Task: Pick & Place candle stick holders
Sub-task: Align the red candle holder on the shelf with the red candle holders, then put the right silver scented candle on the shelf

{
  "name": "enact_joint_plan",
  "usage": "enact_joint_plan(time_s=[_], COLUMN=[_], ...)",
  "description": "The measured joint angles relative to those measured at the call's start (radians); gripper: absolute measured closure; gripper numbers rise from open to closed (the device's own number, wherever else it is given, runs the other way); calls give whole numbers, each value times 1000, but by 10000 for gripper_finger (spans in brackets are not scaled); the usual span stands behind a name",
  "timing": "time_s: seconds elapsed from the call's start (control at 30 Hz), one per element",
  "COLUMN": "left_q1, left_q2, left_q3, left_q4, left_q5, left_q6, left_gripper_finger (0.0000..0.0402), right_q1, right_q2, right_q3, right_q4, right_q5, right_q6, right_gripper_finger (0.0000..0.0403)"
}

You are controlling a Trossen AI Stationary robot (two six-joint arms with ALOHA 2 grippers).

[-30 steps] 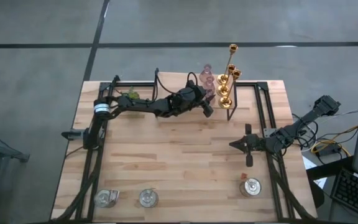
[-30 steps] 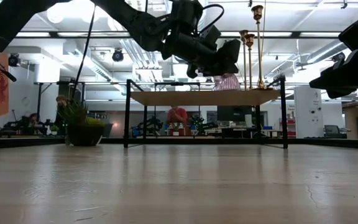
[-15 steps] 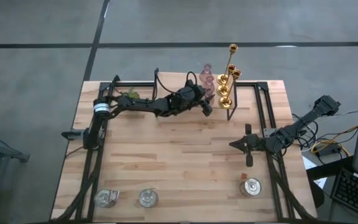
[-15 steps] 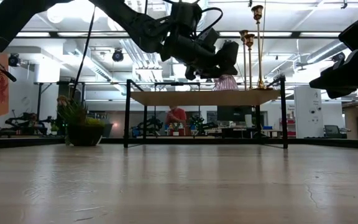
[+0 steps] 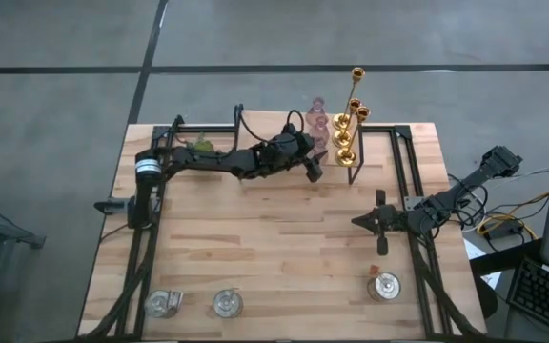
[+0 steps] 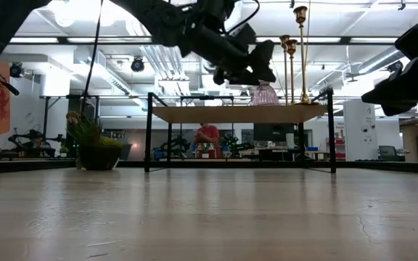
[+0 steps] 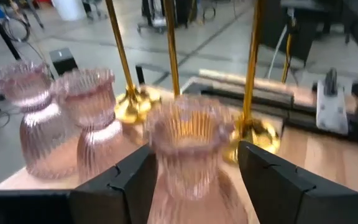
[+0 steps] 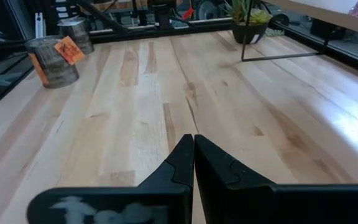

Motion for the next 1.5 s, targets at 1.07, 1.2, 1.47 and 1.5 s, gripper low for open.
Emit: enact_joint_plan(time_s=[1.07, 1.2, 1.47, 1.5], left_q1=[-462, -549, -686, -703], left_q2=[-437, -516, -626, -643], left_q3=[-332, -457, -661, -697], left_q4=[-296, -257, -110, -42], left_q5=[1, -2, -17, -25], left_q6=[-46, -111, -211, -195], left_gripper_finger=[393, 394, 386, 388], right_q1=[0, 0, 0, 0], right_q2=[113, 115, 116, 116], right_q3=[0, 0, 0, 0], right_q4=[21, 20, 26, 27], right_q5=[1, 2, 2, 1], right_q6=[118, 117, 122, 123], right_gripper_finger=[394, 394, 394, 394])
